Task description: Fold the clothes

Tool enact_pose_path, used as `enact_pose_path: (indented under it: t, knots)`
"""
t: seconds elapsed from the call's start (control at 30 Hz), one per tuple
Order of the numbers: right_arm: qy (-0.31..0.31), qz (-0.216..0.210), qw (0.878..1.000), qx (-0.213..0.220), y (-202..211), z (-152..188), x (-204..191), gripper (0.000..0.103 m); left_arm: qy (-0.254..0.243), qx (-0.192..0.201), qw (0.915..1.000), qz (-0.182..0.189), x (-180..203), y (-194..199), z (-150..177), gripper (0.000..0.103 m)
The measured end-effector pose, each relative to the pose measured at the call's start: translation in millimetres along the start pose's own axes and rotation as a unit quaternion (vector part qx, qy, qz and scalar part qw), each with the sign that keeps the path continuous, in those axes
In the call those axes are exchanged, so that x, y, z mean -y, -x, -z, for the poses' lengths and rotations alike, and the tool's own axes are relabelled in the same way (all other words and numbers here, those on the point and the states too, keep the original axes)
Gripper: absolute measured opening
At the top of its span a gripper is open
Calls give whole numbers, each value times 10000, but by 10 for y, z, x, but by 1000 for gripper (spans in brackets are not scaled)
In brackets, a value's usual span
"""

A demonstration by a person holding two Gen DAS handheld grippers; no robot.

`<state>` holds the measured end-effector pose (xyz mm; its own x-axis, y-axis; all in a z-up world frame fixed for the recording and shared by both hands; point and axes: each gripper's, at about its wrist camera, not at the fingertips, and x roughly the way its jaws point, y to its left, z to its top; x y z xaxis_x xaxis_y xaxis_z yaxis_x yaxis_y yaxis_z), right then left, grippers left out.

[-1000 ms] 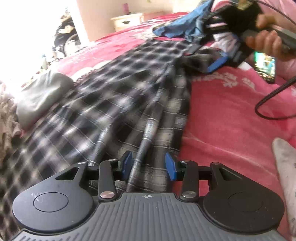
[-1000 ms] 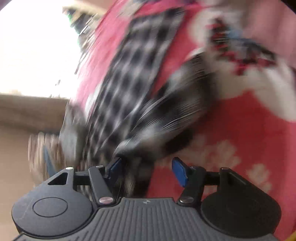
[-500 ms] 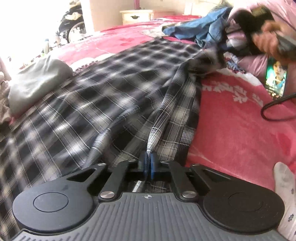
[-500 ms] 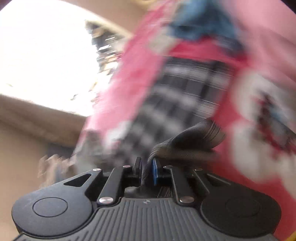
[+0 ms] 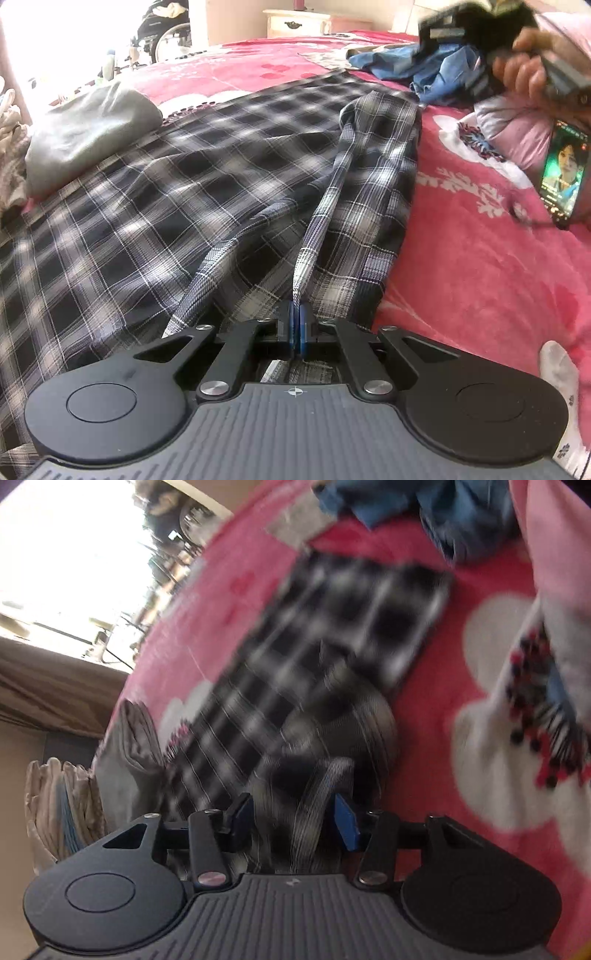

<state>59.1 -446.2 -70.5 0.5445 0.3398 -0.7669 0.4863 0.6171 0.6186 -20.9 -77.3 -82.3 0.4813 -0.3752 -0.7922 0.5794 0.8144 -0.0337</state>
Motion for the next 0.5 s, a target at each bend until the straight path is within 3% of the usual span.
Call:
enact_pose_path:
  t: [0.13, 0.23, 0.37, 0.5]
  knots:
    - [466, -65, 9986, -238, -58, 78, -250, 50, 29, 225, 9997, 102, 37, 131, 11, 1]
    - [729, 285, 9969, -129, -26, 152, -448, 50, 323, 564, 9968, 466, 8, 321, 18, 1]
    - [583, 459, 9972, 8, 8, 203, -379, 41, 531, 810, 9916, 856, -9, 494, 22, 1]
    - [575, 414, 9974, 87, 121, 282, -363, 36, 299, 842, 9912, 973, 103, 558, 44, 1]
